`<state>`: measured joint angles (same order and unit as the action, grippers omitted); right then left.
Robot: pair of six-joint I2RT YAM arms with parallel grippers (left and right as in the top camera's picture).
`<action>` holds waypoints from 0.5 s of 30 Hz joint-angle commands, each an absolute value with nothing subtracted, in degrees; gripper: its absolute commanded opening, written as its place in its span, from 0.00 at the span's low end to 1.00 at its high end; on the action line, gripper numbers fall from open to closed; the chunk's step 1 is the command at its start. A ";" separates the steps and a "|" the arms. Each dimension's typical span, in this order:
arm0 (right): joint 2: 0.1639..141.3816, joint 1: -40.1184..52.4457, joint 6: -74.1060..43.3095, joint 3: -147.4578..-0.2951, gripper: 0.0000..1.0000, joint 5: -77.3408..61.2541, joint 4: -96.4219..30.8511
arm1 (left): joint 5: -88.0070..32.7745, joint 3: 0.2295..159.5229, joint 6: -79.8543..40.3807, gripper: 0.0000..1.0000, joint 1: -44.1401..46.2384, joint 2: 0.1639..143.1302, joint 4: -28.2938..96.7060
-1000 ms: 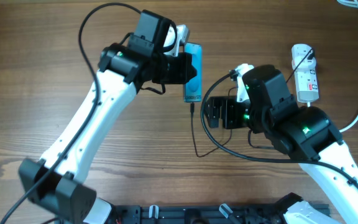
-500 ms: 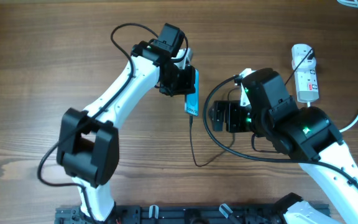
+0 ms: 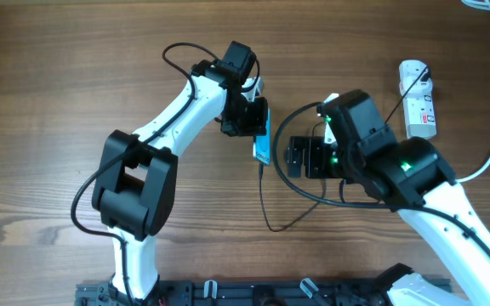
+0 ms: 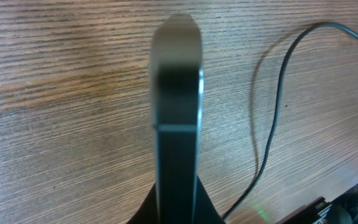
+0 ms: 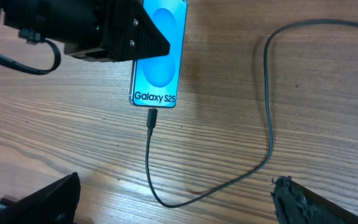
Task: Plug charger to phone and switch on socket
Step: 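Lower the plugged-in phone onto the table with the left gripper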
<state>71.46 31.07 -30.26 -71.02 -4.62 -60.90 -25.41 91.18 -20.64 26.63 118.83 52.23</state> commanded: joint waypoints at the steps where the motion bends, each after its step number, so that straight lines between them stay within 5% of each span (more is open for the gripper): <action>1: 73.38 30.85 -32.08 -71.88 1.00 -4.43 -61.17 | -26.13 90.89 -21.45 0.04 26.52 119.28 51.66; 15: 75.96 30.85 -32.10 -71.88 1.00 -7.55 -61.12 | -22.48 86.54 -22.96 0.04 26.52 119.28 48.60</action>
